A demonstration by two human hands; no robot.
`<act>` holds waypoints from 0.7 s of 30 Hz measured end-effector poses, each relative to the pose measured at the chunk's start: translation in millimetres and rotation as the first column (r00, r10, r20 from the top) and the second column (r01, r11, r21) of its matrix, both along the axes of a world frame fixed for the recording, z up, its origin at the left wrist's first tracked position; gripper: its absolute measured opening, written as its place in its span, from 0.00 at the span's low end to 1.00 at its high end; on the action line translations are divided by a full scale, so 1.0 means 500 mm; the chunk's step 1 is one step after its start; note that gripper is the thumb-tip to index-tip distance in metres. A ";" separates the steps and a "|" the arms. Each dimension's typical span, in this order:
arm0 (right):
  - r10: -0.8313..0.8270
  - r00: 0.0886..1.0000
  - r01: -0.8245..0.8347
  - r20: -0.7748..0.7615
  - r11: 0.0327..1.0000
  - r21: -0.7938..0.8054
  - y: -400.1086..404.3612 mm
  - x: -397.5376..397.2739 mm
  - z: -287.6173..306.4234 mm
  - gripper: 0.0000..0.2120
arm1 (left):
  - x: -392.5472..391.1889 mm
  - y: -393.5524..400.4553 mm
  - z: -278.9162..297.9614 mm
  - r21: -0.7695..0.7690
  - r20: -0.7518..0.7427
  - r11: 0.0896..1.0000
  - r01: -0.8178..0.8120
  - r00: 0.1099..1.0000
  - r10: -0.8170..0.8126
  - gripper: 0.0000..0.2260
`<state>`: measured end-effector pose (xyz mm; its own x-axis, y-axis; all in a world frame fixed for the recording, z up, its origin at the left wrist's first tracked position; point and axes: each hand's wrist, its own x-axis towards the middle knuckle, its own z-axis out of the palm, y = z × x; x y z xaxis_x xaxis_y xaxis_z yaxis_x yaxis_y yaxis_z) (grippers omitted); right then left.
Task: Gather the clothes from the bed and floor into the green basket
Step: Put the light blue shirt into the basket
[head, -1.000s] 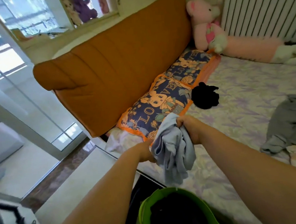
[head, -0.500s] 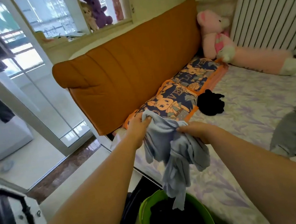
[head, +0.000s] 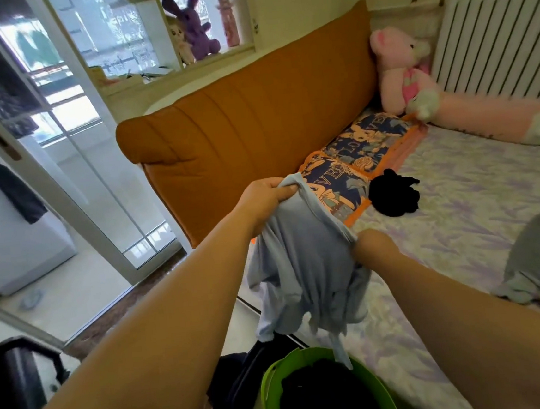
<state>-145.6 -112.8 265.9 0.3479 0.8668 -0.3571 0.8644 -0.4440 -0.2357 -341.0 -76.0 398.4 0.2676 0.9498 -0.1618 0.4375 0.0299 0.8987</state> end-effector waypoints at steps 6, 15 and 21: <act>0.005 1.000 -0.008 -0.024 0.990 -0.141 -0.002 -0.003 0.007 0.09 | -0.042 0.008 0.013 0.022 0.024 0.996 -0.082 0.996 0.081 0.09; 0.125 0.733 -0.073 -0.669 0.992 0.106 -0.005 -0.046 0.050 0.26 | -0.119 0.045 -0.022 -0.146 -0.097 0.853 -0.500 0.866 0.491 0.22; 0.197 0.954 -0.124 -0.228 0.947 0.297 0.035 -0.045 0.039 0.11 | -0.189 0.056 -0.073 -0.193 -0.172 0.864 -0.464 0.883 0.436 0.22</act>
<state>-168.1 -95.2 285.3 0.1260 0.9801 -0.1532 0.8149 -0.1903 -0.5475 -435.3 -48.1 361.8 -0.2151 0.8970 -0.3862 0.4308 0.4420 0.7868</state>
